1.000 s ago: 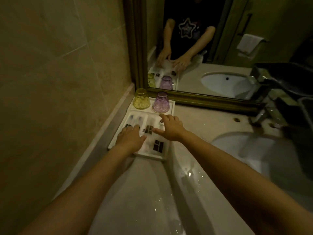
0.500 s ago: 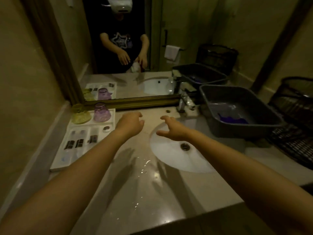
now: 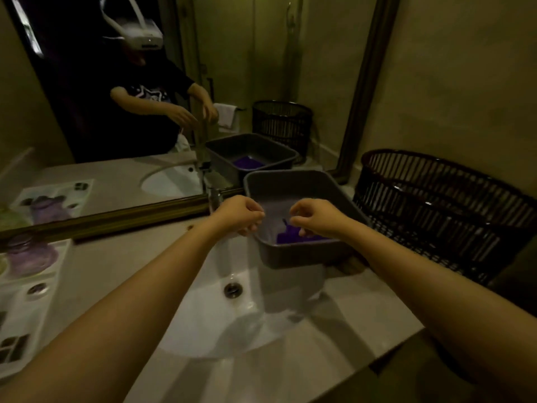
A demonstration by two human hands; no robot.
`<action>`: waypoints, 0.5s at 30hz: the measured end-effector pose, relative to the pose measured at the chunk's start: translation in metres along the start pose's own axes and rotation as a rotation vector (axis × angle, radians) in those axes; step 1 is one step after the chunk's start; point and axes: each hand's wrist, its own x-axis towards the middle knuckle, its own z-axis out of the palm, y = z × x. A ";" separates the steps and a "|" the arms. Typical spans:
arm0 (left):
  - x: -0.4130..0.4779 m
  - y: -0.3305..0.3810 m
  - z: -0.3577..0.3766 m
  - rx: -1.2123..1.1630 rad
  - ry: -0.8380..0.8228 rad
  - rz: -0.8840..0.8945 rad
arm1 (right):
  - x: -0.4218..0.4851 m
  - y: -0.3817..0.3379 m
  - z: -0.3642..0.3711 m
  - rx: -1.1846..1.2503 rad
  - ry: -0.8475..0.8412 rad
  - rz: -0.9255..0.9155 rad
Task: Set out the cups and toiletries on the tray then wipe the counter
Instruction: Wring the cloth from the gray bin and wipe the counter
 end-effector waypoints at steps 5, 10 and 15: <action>0.049 0.023 0.047 -0.014 -0.021 0.045 | 0.035 0.051 -0.045 -0.025 -0.005 0.076; 0.092 0.017 0.080 0.037 -0.118 0.019 | 0.071 0.093 -0.047 -0.155 -0.087 0.131; 0.138 -0.002 0.103 0.167 -0.190 -0.024 | 0.109 0.129 -0.032 -0.254 -0.259 0.204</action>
